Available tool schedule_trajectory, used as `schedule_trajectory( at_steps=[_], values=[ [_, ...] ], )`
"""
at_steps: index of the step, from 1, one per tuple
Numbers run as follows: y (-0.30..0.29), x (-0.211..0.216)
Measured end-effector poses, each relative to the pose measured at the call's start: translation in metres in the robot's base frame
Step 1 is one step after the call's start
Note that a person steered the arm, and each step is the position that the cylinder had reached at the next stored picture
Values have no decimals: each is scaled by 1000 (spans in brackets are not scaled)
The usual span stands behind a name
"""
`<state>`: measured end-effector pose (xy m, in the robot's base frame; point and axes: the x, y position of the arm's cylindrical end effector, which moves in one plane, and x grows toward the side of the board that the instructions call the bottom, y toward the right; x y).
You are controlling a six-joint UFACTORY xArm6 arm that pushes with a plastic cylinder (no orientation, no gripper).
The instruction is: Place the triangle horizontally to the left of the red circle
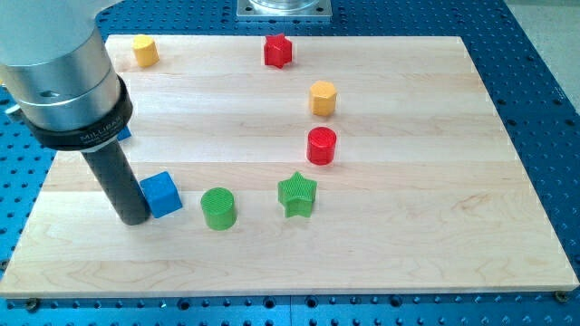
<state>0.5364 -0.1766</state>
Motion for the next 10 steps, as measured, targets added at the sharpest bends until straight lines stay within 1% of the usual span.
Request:
schedule_trajectory(
  at_steps=[1,3,4,5,6,7,8,9,10],
  values=[
    [-6,-8],
    [-69,-74],
    [-99,-82],
    [-101,-102],
    [-86,-134],
    [-35,-137],
    [-3,-128],
    [27,-148],
    [67,-188]
  ],
)
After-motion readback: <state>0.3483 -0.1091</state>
